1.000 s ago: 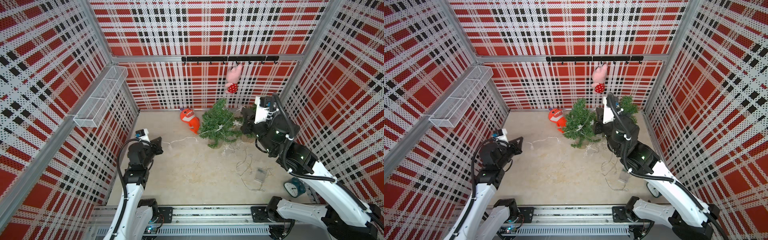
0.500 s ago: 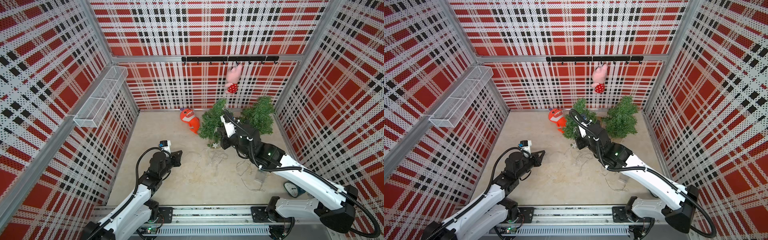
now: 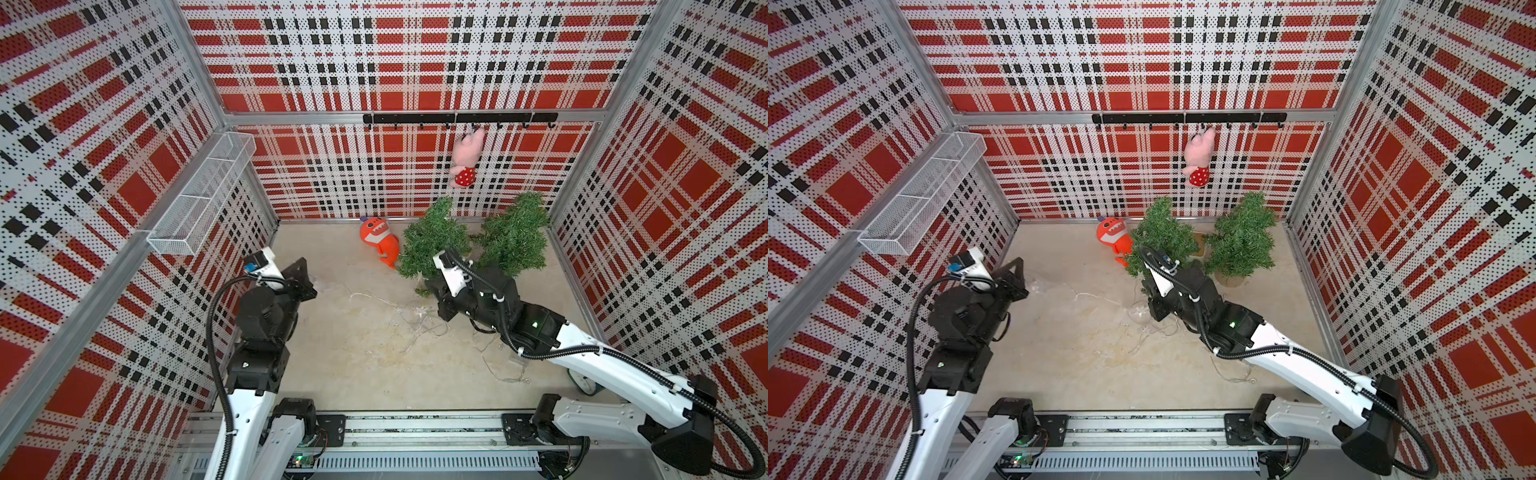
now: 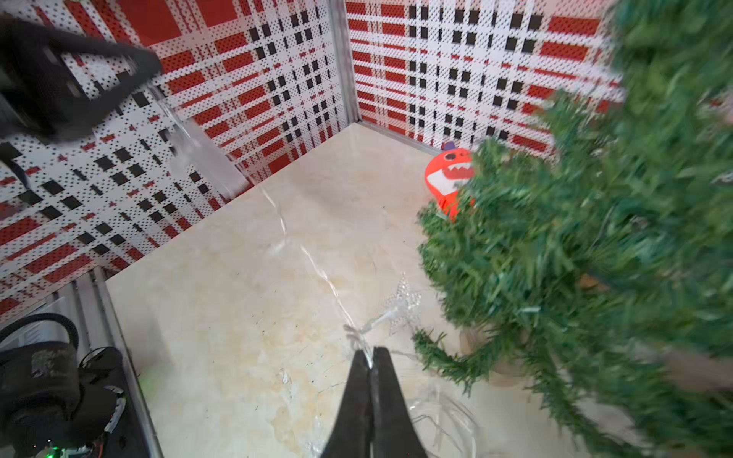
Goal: Wrap string light around the christmas tree
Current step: Adjust the light string at the center of the board, then pick up the light string from the center of the board.
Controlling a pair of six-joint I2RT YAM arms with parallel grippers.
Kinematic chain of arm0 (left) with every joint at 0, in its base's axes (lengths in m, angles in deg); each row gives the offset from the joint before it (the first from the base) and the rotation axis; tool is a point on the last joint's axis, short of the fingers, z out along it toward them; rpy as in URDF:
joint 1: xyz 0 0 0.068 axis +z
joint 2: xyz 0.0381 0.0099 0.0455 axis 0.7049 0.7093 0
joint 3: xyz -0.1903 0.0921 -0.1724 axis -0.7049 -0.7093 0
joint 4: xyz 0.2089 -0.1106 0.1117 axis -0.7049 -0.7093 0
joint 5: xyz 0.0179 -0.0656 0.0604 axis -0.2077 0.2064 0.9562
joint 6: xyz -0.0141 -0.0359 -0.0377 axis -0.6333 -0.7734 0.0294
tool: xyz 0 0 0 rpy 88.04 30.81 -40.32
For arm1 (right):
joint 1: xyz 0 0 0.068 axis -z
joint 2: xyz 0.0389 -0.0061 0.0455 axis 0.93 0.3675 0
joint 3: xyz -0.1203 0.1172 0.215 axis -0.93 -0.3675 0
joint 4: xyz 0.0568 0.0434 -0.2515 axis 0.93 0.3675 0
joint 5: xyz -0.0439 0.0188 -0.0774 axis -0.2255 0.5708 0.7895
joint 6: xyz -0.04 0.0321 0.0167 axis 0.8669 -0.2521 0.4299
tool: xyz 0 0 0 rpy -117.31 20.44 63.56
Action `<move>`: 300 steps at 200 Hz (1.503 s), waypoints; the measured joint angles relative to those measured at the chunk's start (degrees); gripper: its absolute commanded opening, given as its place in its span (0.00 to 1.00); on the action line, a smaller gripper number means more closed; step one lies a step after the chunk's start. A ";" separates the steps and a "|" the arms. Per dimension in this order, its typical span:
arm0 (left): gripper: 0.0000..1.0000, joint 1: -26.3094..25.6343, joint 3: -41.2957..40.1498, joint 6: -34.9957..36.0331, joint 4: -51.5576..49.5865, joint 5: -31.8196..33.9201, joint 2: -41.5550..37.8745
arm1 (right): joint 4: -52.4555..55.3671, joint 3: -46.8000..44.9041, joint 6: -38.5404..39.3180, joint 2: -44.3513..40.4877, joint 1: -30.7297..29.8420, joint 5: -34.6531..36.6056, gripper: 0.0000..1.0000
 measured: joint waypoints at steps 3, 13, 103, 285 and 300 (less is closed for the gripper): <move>0.03 0.37 1.53 0.33 -0.39 -0.50 0.55 | -1.03 -2.43 -0.28 -0.68 0.00 -0.07 0.05; 0.03 1.11 6.80 1.64 -1.25 -2.40 2.60 | -2.64 -8.44 -0.98 -1.81 -0.04 0.37 0.19; 0.02 -6.58 36.96 7.48 -6.54 -11.91 19.34 | -14.95 -12.90 -4.48 6.47 -1.20 -0.63 0.53; 0.00 -10.19 51.06 7.48 -7.82 -13.11 26.75 | -54.86 7.32 -2.34 50.29 -7.48 -4.92 0.44; 0.00 -10.16 51.06 7.48 -7.89 -13.11 26.67 | -56.72 6.62 -2.54 50.95 -7.48 -3.67 0.29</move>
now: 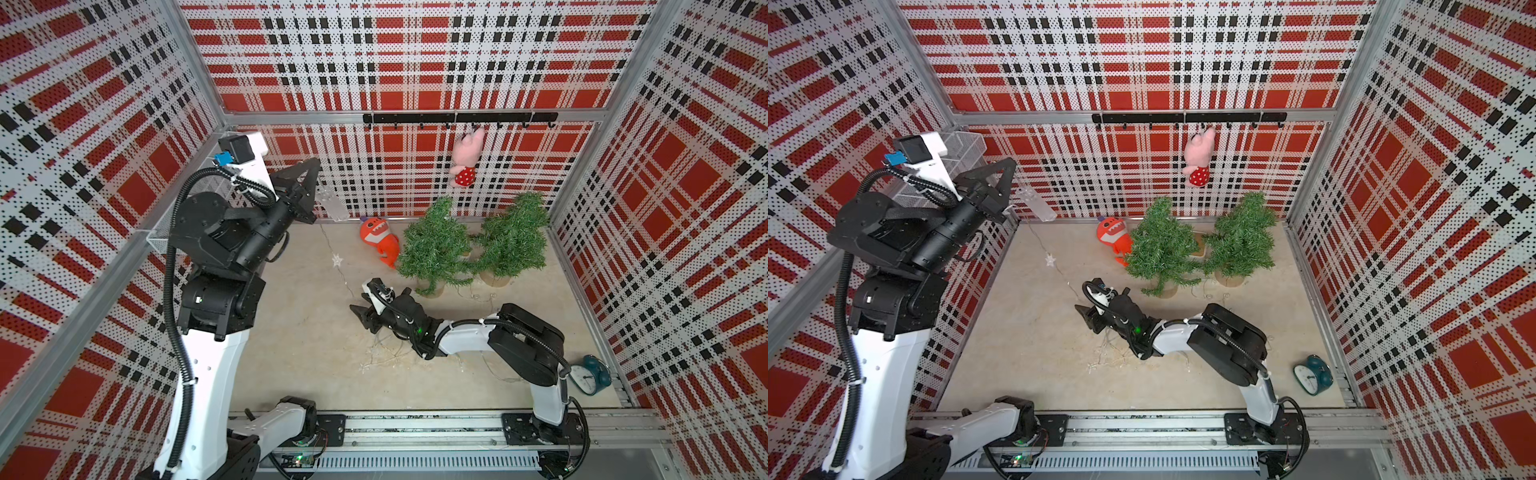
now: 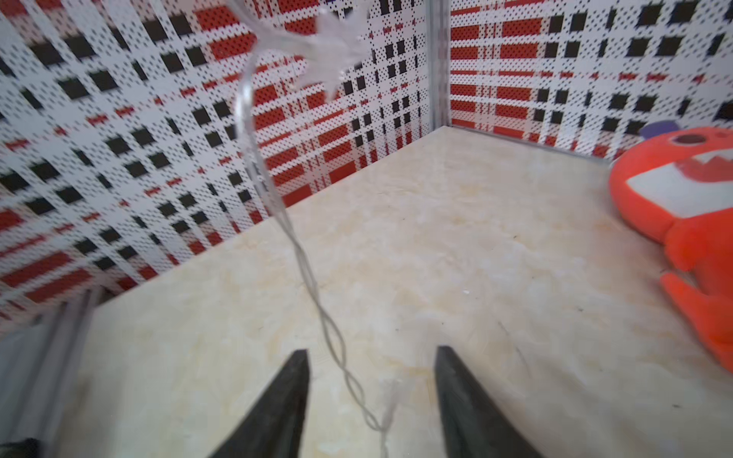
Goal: Wrap string light around the christmas tree
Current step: Pick up the light string from the center of the board.
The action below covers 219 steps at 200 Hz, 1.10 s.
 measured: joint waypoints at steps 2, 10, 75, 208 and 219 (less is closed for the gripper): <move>0.00 0.00 0.00 0.00 -0.02 0.00 0.00 | -0.24 -0.15 -0.15 0.02 0.02 0.11 0.27; 0.00 0.00 0.00 0.00 -0.11 -0.02 0.00 | -1.18 -0.68 0.33 0.02 0.00 0.72 0.19; 0.00 2.10 -0.09 0.46 -2.23 -0.28 -0.61 | -3.63 -3.74 1.66 -2.23 0.00 5.51 0.00; 0.01 10.21 -20.65 -17.81 18.78 -23.52 -9.22 | 31.50 -19.82 2.03 -37.94 6.67 15.69 0.00; 0.01 10.36 -22.47 -17.33 18.69 -21.68 -9.92 | 35.06 -20.09 2.45 -41.24 7.58 15.80 0.00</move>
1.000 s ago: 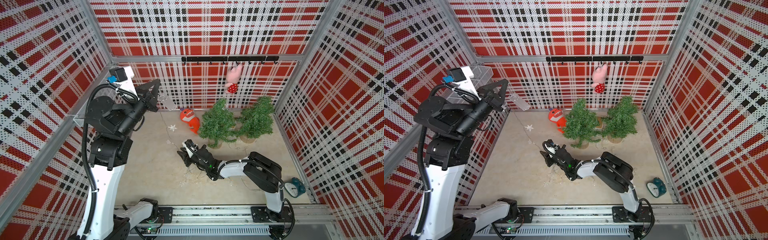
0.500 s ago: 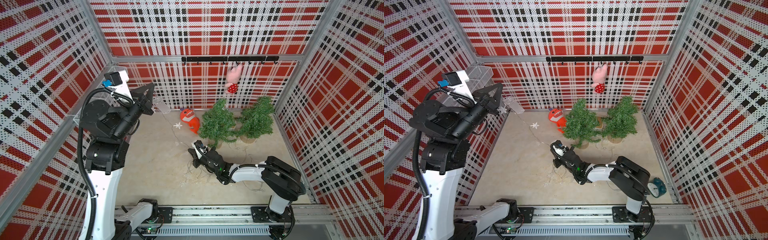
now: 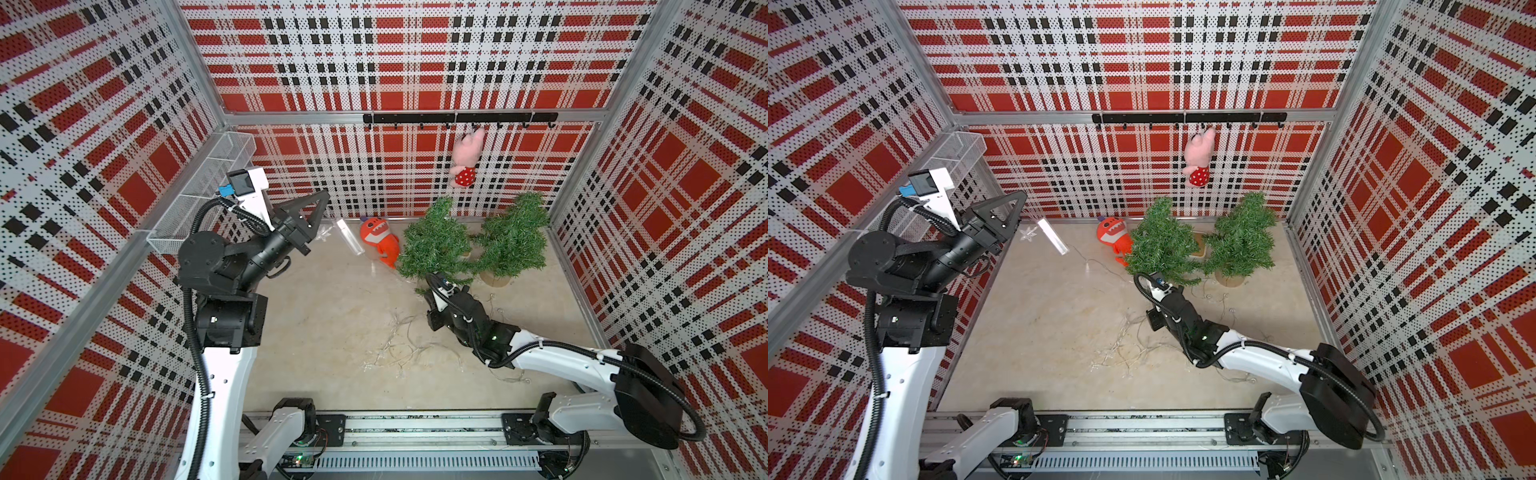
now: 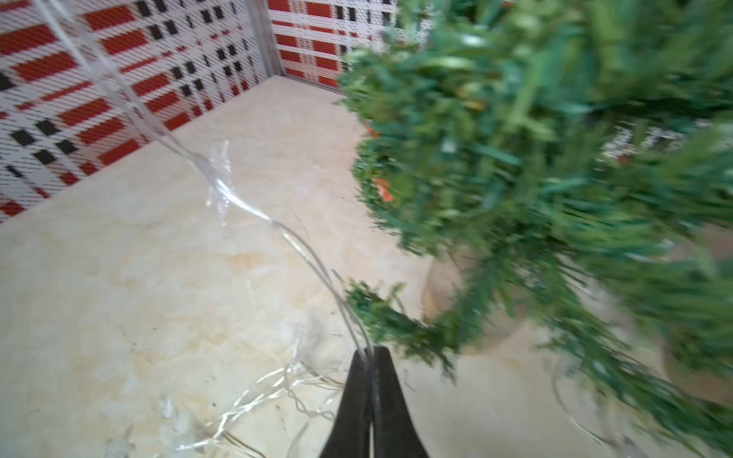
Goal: Wrap string light around the christmas tree
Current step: Pick up the light string from the center of the board.
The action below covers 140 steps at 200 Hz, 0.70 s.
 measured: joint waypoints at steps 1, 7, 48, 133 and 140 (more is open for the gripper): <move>0.01 0.00 -0.15 0.02 0.00 0.13 -0.07 | 0.42 0.00 0.00 -0.42 0.02 -0.09 0.00; 0.00 0.00 -2.12 0.11 0.35 1.49 -0.59 | 1.97 0.04 0.28 -2.25 0.02 -0.28 0.00; 0.00 -4.13 -23.43 -2.05 6.75 8.98 -2.93 | 16.85 3.26 2.38 -14.03 -0.68 1.64 0.00; 0.00 -18.08 -41.59 -2.19 20.06 12.63 4.02 | 38.16 20.09 7.85 -20.15 1.20 15.43 0.00; 0.00 -18.64 -42.01 -2.19 21.29 13.07 5.60 | 38.82 21.38 8.59 -19.71 2.23 15.82 0.00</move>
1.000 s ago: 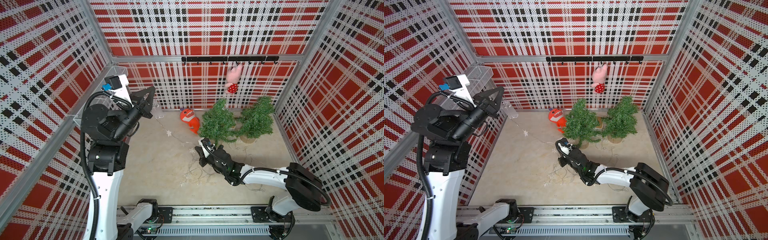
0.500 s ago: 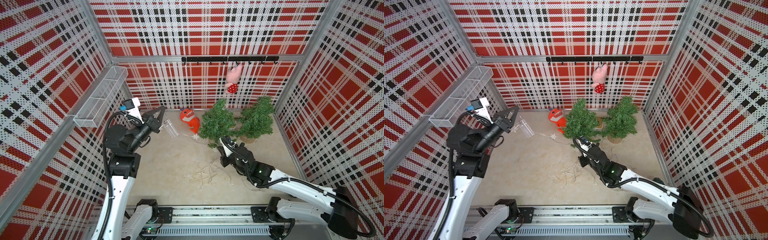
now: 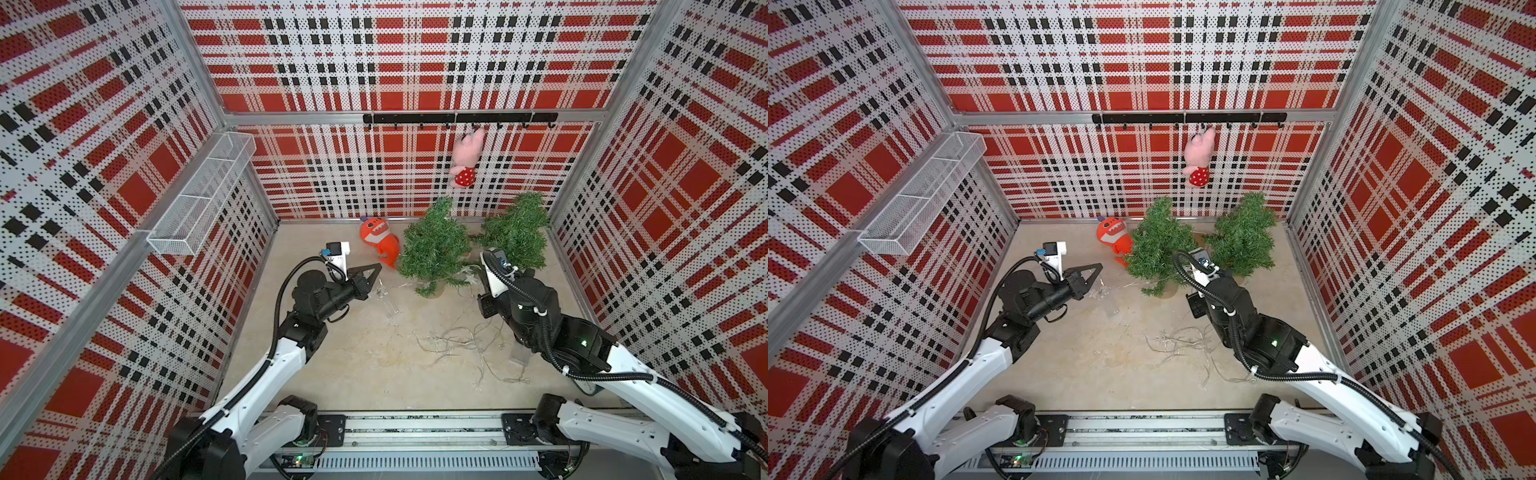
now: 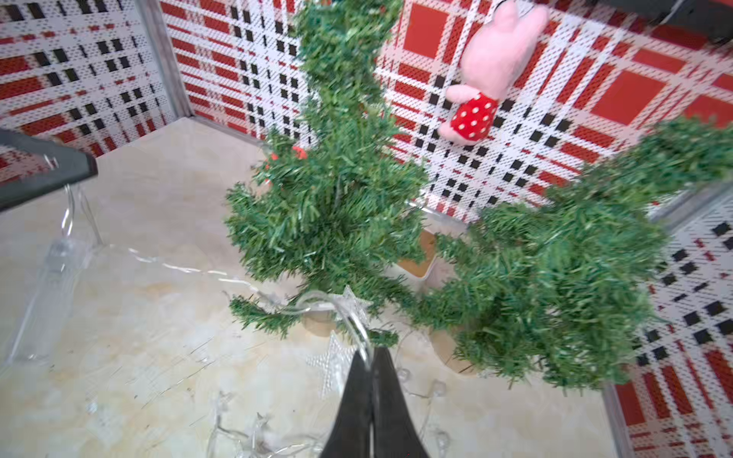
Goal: Wrap string light around the christmas tree
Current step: Pick up the light string from the center of the board, then move the christmas tree to the center of the board.
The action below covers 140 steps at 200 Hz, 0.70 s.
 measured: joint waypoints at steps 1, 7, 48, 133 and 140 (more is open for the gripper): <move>0.00 -0.07 -0.04 0.00 0.13 0.09 0.15 | 0.09 0.11 0.09 0.04 0.11 -0.02 0.00; 0.00 -0.52 -0.26 0.07 1.01 0.35 1.70 | 0.50 1.16 0.81 0.57 1.49 0.09 0.00; 0.00 -3.56 -0.35 1.33 5.25 2.54 8.94 | 0.94 6.97 4.70 4.90 13.75 -1.68 0.00; 0.14 -5.20 2.51 2.40 10.80 7.56 22.10 | -9.73 21.57 3.87 30.32 29.62 -14.49 0.00; 0.19 -5.44 2.86 2.34 11.10 7.56 22.93 | -10.34 22.88 3.48 32.33 29.73 -15.65 0.00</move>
